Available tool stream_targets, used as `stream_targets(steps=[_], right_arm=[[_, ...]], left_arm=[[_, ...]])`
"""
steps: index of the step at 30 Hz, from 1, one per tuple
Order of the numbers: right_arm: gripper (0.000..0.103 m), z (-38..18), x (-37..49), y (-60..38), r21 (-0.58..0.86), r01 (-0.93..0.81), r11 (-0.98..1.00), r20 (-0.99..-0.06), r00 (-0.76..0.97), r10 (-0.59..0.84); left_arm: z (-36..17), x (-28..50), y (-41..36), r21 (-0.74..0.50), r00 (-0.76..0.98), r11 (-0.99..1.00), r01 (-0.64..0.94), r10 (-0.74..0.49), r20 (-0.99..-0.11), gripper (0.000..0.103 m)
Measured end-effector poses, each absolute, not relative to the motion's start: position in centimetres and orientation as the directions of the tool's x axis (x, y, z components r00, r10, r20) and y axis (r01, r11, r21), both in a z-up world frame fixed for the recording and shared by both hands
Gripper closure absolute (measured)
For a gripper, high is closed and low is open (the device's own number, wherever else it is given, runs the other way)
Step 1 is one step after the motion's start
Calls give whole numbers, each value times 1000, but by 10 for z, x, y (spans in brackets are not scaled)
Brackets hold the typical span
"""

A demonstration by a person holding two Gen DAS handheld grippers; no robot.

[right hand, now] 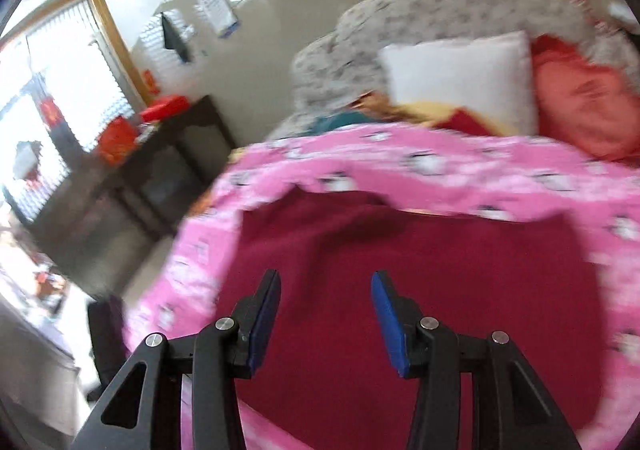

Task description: Fold small clothes

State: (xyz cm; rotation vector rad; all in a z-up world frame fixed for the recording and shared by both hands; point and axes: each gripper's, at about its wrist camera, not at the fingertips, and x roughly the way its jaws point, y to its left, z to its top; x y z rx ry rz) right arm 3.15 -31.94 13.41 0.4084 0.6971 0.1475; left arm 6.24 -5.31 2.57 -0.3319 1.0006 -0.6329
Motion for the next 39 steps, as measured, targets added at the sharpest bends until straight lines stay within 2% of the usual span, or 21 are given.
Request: stream_targets(steps=[3,7,8,10,16,18,20,24,28,30,32,33,36,37,39], right_arm=[[58,130,78,-279,401,-42,915,-623,720,306],[58,116,129,-238,300,-17,954,-699,676,232],[65,110,141,-231,282,-12,959,-719,660,219],[72,97,165,-218,255,-21,967,-736,645,208],[72,86,189,-214,250,-8,968,-758,620,200],[67,99,176,-221,281,-8,960,-740,635,222],[46,110,162,-220,260,-21,965,-737,642,212],[41,114,147,-209,170,-38,985,-768,621,156],[38,101,156,-193,102,-41,994,-810,576,107],[33,93,165,-183,59,-34,998,-824,562,69],[22,82,176,-177,27,-31,999,-849,527,39],[21,79,177,-173,5,-40,999,-852,523,25],[24,73,177,-170,-58,-76,995,-846,533,-9],[38,73,175,-172,-63,-86,994,-841,541,-6],[50,77,168,-185,-42,-88,995,-826,563,16]], left_arm=[[19,60,-55,-520,407,773,364,-634,-657,13],[17,58,-54,-525,402,758,386,-651,-644,13],[15,60,-50,-549,394,743,384,-669,-630,13],[14,62,-45,-579,380,719,385,-695,-610,13],[11,67,-36,-620,358,686,381,-727,-586,13],[12,66,-37,-613,365,691,382,-722,-587,13],[12,66,-37,-617,368,690,378,-724,-584,13],[14,69,-41,-652,374,664,367,-747,-550,9],[14,69,-44,-625,388,680,384,-733,-559,9],[14,68,-46,-615,386,682,396,-731,-562,9],[14,70,-47,-619,384,679,395,-734,-560,9],[14,71,-47,-623,382,676,394,-736,-559,9],[14,66,-45,-627,378,672,394,-740,-556,9],[14,66,-46,-628,374,669,396,-743,-555,9],[15,69,-44,-632,368,664,400,-748,-552,9]])
